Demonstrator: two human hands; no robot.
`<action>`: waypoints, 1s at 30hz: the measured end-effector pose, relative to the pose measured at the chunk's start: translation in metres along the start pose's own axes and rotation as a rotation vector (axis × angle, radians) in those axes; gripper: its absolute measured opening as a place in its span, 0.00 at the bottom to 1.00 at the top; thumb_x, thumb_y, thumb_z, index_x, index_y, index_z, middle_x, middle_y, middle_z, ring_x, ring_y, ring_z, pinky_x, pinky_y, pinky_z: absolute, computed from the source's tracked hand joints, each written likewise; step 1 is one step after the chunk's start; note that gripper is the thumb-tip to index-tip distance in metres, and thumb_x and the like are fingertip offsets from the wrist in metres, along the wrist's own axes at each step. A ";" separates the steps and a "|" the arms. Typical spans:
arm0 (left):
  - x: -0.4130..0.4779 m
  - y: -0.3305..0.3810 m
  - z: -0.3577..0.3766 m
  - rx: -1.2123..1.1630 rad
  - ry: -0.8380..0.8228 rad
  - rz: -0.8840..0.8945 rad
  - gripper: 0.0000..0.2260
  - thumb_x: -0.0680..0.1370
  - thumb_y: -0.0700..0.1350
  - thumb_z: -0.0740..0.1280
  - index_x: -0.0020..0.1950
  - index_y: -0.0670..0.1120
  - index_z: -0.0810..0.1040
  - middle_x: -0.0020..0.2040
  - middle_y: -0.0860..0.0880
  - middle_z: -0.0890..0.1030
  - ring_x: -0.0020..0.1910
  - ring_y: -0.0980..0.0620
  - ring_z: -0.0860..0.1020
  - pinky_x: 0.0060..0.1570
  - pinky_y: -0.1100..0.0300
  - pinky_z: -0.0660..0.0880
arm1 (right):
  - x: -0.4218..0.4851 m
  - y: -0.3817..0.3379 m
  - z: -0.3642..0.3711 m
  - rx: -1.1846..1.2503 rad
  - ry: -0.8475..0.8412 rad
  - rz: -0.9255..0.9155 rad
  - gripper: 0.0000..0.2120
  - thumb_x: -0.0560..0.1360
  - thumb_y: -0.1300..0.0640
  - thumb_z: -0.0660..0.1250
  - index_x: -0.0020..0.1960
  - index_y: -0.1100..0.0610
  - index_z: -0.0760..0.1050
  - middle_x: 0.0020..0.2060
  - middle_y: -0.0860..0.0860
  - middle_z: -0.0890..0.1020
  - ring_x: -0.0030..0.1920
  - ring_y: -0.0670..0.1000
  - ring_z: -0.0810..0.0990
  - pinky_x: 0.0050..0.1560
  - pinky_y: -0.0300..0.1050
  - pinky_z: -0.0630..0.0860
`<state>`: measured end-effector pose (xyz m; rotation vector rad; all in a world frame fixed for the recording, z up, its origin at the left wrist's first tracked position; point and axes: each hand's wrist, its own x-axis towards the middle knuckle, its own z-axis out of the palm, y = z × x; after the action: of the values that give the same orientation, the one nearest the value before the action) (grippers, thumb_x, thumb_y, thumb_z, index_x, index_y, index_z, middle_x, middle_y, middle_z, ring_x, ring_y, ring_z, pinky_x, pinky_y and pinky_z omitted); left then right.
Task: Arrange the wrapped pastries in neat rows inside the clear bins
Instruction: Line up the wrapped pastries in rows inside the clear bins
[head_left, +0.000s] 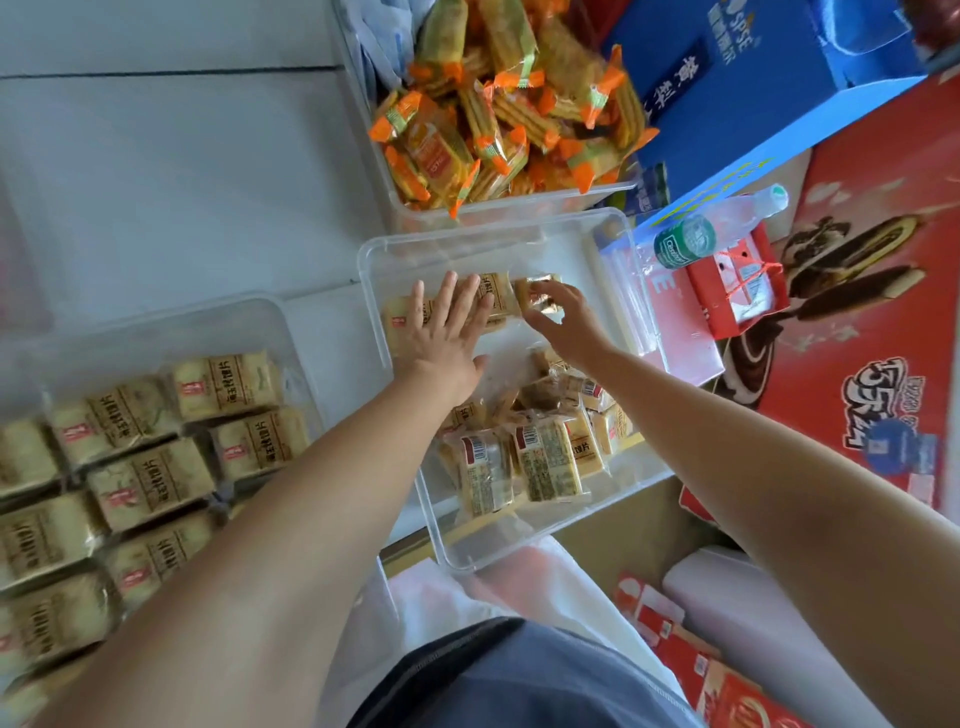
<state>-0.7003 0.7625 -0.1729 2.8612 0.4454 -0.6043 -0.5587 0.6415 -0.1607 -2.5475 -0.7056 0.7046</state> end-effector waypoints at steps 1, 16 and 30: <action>0.000 0.000 0.001 0.001 0.003 0.001 0.31 0.83 0.59 0.43 0.76 0.49 0.28 0.75 0.46 0.27 0.74 0.43 0.29 0.71 0.39 0.31 | 0.002 0.002 0.001 0.012 0.021 -0.004 0.19 0.74 0.56 0.69 0.65 0.56 0.74 0.65 0.56 0.72 0.64 0.54 0.71 0.66 0.51 0.67; 0.003 -0.001 0.006 -0.026 -0.012 -0.011 0.31 0.83 0.59 0.44 0.74 0.51 0.26 0.74 0.47 0.24 0.73 0.44 0.27 0.67 0.36 0.29 | 0.019 0.010 -0.008 0.069 -0.060 0.049 0.22 0.73 0.64 0.68 0.66 0.55 0.73 0.64 0.57 0.68 0.63 0.56 0.69 0.68 0.48 0.65; -0.007 -0.001 -0.009 -0.069 0.057 0.011 0.28 0.84 0.54 0.49 0.79 0.50 0.40 0.79 0.46 0.35 0.78 0.44 0.36 0.75 0.42 0.39 | 0.013 0.005 -0.012 -0.121 -0.217 0.033 0.21 0.77 0.59 0.63 0.70 0.53 0.69 0.68 0.54 0.64 0.65 0.54 0.69 0.65 0.46 0.66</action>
<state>-0.7035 0.7636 -0.1623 2.8194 0.4502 -0.4968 -0.5405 0.6416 -0.1586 -2.6222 -0.7991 0.9886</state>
